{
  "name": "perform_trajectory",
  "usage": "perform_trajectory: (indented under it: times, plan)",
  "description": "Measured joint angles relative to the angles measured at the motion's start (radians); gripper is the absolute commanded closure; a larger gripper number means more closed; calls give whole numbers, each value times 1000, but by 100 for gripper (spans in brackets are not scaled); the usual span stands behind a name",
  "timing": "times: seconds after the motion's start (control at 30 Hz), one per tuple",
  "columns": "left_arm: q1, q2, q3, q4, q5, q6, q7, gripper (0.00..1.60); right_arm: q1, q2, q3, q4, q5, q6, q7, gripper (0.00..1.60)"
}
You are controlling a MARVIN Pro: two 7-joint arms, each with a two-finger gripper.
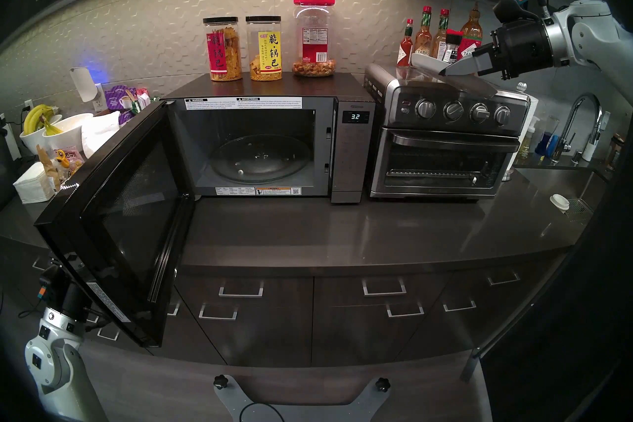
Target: Open the microwave, put the plate inside, and close the door
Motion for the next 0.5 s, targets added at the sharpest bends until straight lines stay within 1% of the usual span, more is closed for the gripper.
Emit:
perform_trajectory:
  times: [0.4,0.5]
  plan:
    - [0,0,0,0,0,0,0,0,93,125,5,-126,-84,62,75,160]
    - [0,0,0,0,0,0,0,0,111,146,5,-150,-97,76,88,160]
